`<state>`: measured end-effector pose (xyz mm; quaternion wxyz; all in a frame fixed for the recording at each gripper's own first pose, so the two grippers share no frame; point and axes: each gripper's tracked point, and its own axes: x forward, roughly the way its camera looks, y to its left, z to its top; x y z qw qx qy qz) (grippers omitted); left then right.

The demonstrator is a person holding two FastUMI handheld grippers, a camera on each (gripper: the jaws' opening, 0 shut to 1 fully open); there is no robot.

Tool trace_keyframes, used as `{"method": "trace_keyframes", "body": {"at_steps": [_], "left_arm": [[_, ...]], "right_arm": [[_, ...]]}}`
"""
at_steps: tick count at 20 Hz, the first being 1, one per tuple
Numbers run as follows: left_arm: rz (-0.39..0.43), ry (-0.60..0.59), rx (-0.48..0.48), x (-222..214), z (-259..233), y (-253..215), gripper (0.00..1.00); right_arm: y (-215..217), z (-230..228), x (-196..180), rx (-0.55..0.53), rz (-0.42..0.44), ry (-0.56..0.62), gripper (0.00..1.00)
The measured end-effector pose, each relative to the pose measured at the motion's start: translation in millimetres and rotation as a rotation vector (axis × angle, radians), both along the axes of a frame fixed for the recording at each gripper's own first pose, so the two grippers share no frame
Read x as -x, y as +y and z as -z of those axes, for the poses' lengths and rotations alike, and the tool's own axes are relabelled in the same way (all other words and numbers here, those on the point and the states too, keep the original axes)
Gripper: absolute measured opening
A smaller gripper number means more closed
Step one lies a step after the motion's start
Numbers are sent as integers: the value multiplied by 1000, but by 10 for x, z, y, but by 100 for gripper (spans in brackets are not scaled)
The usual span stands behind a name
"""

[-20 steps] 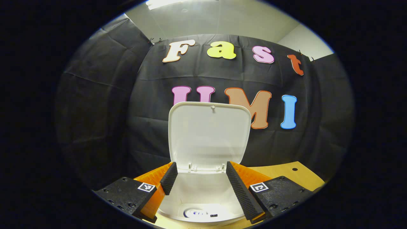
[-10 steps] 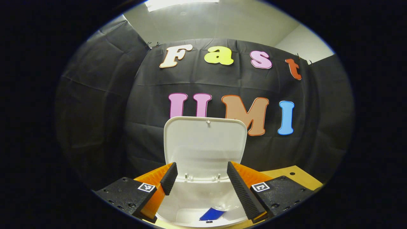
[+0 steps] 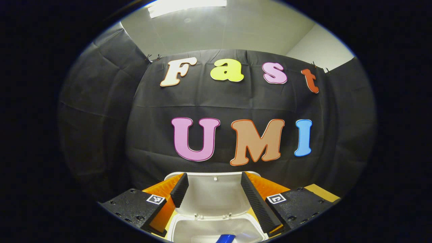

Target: Press the lid of the desktop garbage bin to open it, pick up the crumpled paper on the desktop and throw it into the bin, then pick up the pop can on the desktop and drop it into the bin, and finally close the garbage bin lid.

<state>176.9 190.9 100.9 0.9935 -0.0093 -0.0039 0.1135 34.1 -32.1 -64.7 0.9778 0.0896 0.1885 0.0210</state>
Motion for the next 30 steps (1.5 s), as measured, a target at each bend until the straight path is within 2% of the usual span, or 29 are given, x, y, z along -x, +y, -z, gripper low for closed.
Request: {"method": "trace_keyframes", "body": {"at_steps": [2, 4, 9, 13, 14, 16, 22, 30], "left_arm": [[-16, -19, 8, -136, -145, 84, 93], [-7, -28, 35, -265, -215, 94, 93], [-30, 78, 61, -467, 65, 245, 92], [-42, 83, 21, -440, 90, 281, 90], [-35, 83, 5, -433, 90, 260, 93], [-23, 82, -26, -351, 88, 224, 92], [-16, 62, -35, 40, 137, 86, 93], [-25, 28, -61, 590, 449, -153, 93]], "right_arm": [[-1, 65, 41, 1, 3, 14, 99], [-28, 146, 107, 5, 10, 35, 96], [-106, 246, 246, -18, 30, 58, 96], [-128, 225, 285, -9, 39, 48, 96], [-127, 225, 280, -9, 38, 46, 96], [-103, 243, 286, -13, 36, 47, 96], [24, 268, 288, -16, 1, 44, 96], [252, 247, 300, 5, -76, 41, 96]]}}
